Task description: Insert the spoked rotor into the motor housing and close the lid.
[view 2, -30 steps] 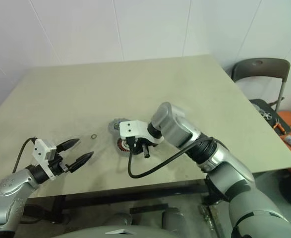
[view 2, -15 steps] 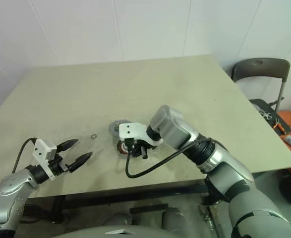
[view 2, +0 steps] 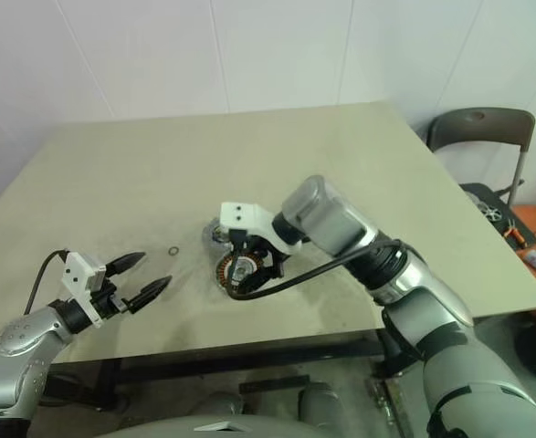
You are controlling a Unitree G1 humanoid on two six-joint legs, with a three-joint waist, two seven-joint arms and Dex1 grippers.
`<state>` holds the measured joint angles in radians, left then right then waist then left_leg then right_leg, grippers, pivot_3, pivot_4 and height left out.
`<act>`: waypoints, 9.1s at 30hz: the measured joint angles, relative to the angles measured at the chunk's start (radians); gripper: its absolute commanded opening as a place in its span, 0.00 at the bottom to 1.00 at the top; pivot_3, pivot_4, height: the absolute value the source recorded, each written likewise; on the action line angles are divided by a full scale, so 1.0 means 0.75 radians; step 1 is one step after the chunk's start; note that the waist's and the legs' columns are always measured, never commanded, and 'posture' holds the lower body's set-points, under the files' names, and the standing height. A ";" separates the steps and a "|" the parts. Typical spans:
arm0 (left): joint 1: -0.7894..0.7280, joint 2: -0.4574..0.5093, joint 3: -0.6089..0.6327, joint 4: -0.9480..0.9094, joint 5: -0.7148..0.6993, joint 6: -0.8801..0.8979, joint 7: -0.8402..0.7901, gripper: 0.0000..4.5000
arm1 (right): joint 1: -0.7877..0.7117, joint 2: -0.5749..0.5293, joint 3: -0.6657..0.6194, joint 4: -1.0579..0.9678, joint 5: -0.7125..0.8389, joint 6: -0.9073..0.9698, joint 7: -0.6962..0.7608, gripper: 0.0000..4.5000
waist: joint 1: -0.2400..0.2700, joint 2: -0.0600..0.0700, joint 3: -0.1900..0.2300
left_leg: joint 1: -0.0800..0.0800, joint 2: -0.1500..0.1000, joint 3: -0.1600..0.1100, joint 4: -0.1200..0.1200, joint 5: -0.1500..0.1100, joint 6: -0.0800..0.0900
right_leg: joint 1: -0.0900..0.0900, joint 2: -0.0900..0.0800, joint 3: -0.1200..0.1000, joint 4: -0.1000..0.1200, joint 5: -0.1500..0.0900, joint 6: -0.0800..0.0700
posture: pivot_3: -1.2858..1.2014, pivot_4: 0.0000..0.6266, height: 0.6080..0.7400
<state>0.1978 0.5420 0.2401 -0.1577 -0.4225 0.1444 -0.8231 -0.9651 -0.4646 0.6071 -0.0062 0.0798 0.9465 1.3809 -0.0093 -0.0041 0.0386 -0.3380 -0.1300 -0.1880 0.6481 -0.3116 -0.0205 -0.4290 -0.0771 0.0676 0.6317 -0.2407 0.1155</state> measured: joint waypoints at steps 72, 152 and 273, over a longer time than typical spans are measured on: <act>-0.465 -0.233 -0.238 0.235 0.295 0.523 0.587 1.00 | 0.492 0.008 -0.419 0.170 0.218 -0.878 -0.157 1.00 | 0.031 -0.004 -0.004 | 0.003 0.007 0.001 0.004 0.004 -0.007 | 0.004 0.009 0.000 -0.001 0.011 -0.004 | 0.52 0.00 1.00; -0.764 0.084 -0.559 0.248 0.225 0.085 -0.423 0.17 | 0.498 -0.132 -0.486 0.273 0.211 -0.945 -0.167 1.00 | 0.028 -0.003 -0.003 | 0.005 0.018 0.008 0.002 0.005 -0.009 | 0.004 0.019 0.004 -0.004 0.016 -0.011 | 0.52 0.00 1.00; -0.264 0.215 -0.118 -0.047 0.104 0.307 -0.144 1.00 | 0.385 0.121 -0.241 0.409 0.061 -0.851 -0.151 0.01 | 0.027 -0.003 -0.004 | 0.006 0.018 0.009 0.004 0.006 -0.010 | 0.003 0.020 0.005 -0.002 0.018 -0.011 | 0.52 0.00 1.00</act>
<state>-0.0005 0.7033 0.1519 -0.1930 -0.3442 0.3745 -0.9315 -0.6763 -0.3740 0.4267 0.3004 0.1253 0.3083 1.2679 0.0112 -0.0066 0.0359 -0.3337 -0.1164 -0.1815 0.6510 -0.3072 -0.0279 -0.4264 -0.0620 0.0712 0.6305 -0.2276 0.1070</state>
